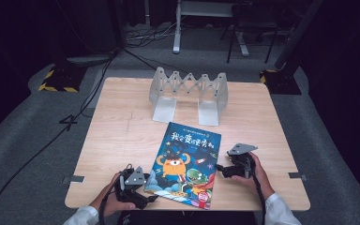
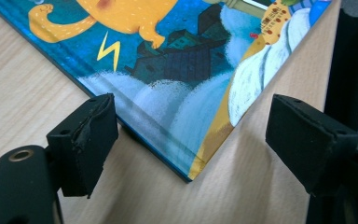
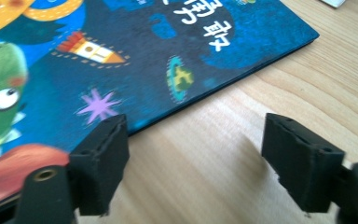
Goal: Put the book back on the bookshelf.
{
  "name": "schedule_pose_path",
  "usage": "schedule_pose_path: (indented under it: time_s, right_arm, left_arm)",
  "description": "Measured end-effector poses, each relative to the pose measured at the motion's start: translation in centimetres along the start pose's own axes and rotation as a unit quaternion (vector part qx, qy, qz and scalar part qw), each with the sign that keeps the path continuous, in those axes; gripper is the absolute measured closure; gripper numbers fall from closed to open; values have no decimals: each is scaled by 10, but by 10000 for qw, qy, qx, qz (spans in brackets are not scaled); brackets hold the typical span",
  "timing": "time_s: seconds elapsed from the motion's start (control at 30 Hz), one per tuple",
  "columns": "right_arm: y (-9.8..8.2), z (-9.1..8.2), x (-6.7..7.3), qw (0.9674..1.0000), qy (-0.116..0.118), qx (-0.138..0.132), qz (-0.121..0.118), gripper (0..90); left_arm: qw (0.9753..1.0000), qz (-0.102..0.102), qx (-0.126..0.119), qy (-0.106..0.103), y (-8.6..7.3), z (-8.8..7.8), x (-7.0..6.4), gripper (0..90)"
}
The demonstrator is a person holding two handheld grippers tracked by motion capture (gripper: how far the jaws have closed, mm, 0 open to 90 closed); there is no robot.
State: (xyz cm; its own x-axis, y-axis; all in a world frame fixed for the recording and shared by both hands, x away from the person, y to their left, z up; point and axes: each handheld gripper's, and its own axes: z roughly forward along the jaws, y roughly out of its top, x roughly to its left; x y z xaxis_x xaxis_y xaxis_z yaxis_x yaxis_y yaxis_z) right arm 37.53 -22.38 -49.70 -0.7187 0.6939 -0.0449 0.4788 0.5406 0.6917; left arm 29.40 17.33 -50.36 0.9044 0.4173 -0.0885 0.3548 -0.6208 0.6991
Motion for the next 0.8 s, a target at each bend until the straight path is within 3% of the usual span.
schedule_pose_path:
  time_s: [0.03,0.13,0.33,0.57,0.8]
  right_arm:
    - [-3,-4,4,9999,54,5,-121,246]
    - [-7,-9,7,9998,94,26,-178,249]
    - [-13,-16,11,9997,52,54,-233,259]
    - [-8,-11,-7,9995,-298,43,45,272]
    - [-13,-14,-14,9998,-104,47,157,267]
  left_arm:
    - [10000,3,-27,-56,0,0,-1,181]
    - [9999,45,-50,-153,2,4,-7,189]
    - [9999,115,31,-75,8,9,-14,195]
    - [9998,155,-44,-151,19,21,-18,212]
    - [9997,203,-44,-89,20,22,-17,233]
